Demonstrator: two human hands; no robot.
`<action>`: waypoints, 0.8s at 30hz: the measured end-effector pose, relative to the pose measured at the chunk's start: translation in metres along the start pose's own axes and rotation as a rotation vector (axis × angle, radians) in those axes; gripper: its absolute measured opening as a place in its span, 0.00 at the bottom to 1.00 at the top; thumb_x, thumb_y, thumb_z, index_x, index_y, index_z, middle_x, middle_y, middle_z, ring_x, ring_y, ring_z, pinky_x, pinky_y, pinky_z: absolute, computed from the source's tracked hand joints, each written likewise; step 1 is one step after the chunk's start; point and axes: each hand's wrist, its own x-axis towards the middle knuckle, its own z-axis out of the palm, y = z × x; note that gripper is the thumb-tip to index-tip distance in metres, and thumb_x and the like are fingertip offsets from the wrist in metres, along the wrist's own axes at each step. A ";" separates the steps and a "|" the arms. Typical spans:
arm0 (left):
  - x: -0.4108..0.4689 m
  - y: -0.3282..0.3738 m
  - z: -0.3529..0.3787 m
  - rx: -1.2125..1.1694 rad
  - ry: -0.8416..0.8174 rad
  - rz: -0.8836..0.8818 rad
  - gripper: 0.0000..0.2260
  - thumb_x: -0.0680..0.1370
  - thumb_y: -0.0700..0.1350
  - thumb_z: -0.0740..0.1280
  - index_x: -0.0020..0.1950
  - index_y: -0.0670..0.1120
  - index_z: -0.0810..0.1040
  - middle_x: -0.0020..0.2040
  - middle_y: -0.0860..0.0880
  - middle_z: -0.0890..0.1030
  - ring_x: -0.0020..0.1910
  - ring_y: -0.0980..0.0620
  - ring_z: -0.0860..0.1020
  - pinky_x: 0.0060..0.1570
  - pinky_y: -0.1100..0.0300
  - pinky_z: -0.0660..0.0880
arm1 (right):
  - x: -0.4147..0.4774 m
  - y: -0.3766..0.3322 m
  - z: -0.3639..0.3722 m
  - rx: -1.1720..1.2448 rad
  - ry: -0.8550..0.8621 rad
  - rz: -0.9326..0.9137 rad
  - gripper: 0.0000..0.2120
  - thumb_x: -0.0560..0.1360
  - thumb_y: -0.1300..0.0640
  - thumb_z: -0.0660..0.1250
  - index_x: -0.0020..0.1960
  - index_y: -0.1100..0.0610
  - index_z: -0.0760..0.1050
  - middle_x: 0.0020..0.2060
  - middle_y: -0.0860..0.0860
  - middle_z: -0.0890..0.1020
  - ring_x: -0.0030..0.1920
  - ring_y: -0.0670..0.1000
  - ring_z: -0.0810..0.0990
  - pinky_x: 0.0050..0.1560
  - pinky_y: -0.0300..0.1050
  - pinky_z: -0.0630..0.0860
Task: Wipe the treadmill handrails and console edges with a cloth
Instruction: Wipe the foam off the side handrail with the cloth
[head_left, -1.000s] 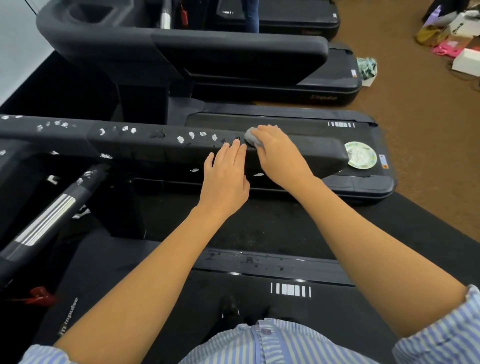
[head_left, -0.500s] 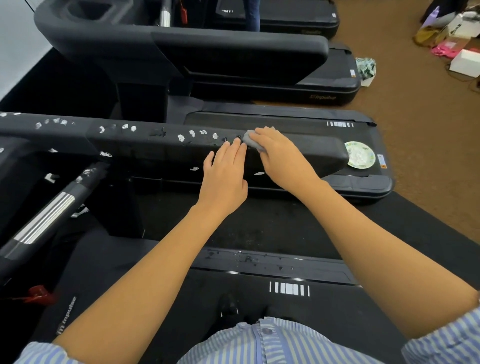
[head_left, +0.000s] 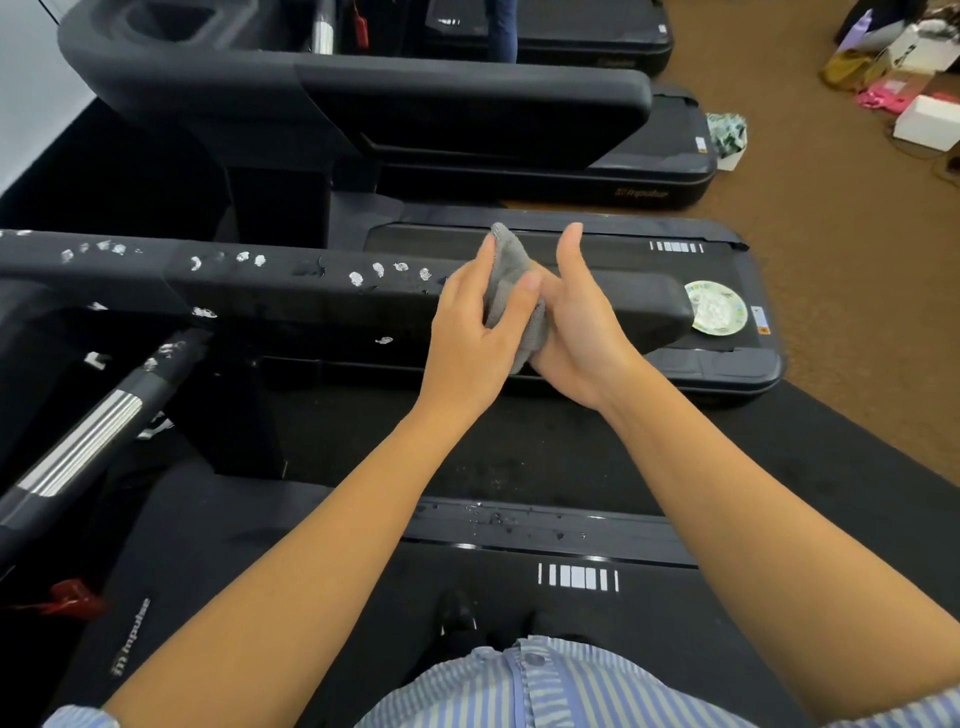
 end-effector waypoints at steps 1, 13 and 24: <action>0.002 -0.001 -0.001 -0.002 0.026 -0.007 0.24 0.78 0.52 0.62 0.73 0.51 0.61 0.64 0.51 0.70 0.64 0.58 0.69 0.62 0.64 0.67 | -0.001 0.000 -0.001 0.000 -0.061 0.018 0.37 0.77 0.34 0.35 0.69 0.53 0.68 0.57 0.53 0.81 0.59 0.51 0.79 0.57 0.46 0.76; 0.034 -0.044 -0.003 0.691 -0.024 0.356 0.17 0.79 0.43 0.62 0.67 0.42 0.71 0.66 0.40 0.72 0.68 0.41 0.67 0.68 0.45 0.64 | 0.021 -0.009 -0.049 -1.201 0.420 -0.166 0.28 0.82 0.46 0.43 0.45 0.61 0.76 0.43 0.56 0.80 0.54 0.56 0.76 0.71 0.54 0.57; 0.035 -0.063 -0.029 0.772 -0.001 0.480 0.15 0.77 0.36 0.63 0.63 0.40 0.75 0.61 0.39 0.76 0.60 0.41 0.74 0.63 0.49 0.69 | 0.035 0.011 -0.064 -1.465 0.520 -0.340 0.20 0.83 0.49 0.46 0.33 0.47 0.63 0.30 0.42 0.69 0.39 0.47 0.69 0.68 0.56 0.63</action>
